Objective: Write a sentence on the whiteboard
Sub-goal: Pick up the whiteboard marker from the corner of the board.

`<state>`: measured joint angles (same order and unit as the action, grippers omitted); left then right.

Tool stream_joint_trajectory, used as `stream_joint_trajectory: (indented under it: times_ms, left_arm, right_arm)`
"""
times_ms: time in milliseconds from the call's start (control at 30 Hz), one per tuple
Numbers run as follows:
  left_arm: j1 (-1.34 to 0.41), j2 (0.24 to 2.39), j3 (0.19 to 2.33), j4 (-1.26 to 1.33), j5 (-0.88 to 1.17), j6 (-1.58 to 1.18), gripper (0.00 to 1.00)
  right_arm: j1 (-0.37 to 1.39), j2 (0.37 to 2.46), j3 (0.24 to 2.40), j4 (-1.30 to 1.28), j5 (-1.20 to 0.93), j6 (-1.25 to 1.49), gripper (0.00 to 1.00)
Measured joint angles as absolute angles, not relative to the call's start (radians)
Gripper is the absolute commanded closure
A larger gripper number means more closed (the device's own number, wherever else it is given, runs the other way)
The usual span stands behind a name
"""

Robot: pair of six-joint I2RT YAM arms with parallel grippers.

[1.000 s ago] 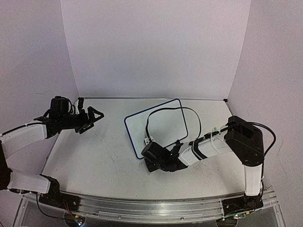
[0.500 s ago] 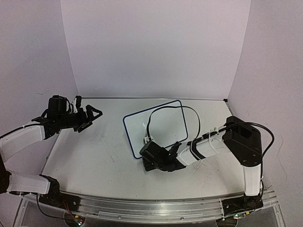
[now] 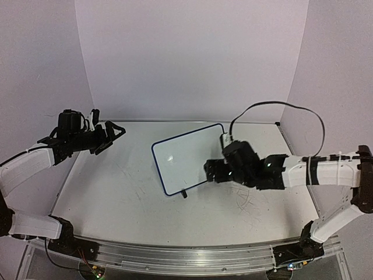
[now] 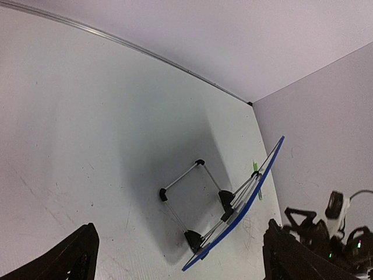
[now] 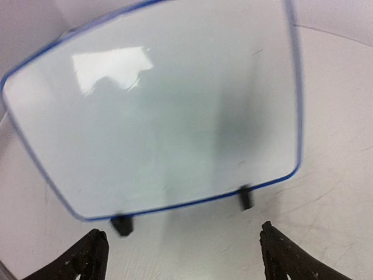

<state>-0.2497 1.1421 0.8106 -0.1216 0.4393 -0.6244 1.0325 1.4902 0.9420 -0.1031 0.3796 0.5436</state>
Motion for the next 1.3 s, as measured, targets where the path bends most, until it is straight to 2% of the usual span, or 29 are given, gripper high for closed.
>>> stream_joint_trajectory:
  times_ms: [100,233,367,500,567,767,1067,1300]
  left_arm:
    - [-0.25,1.142,0.841,-0.122,0.439,-0.616,0.01]
    - [-0.25,1.142,0.868,-0.122,0.441,-0.609,0.01]
    - [-0.254,1.142,0.872,-0.123,0.446,-0.612,0.01]
    - [-0.265,1.13,0.871,-0.123,0.45,-0.626,0.01]
    - [-0.272,1.119,0.871,-0.122,0.459,-0.631,0.01]
    - [-0.289,1.096,0.872,-0.122,0.479,-0.65,0.01]
    - [-0.303,1.089,0.89,-0.123,0.48,-0.656,0.01]
    - [-0.309,1.089,0.901,-0.122,0.481,-0.657,0.01]
  right_arm:
    - [0.785,1.419,0.94,-0.115,0.32,0.521,0.1]
    - [0.469,1.474,0.964,-0.178,0.247,0.475,0.19]
    - [0.302,1.618,1.011,-0.222,0.153,0.421,0.22]
    - [0.204,1.748,1.031,-0.251,0.075,0.371,0.36]
    - [0.17,1.799,1.036,-0.253,0.042,0.351,0.39]
    - [0.134,1.847,1.038,-0.249,-0.016,0.322,0.6]
    - [0.134,1.88,1.072,-0.24,-0.01,0.293,0.69]
    - [0.134,1.924,1.124,-0.237,0.018,0.277,0.9]
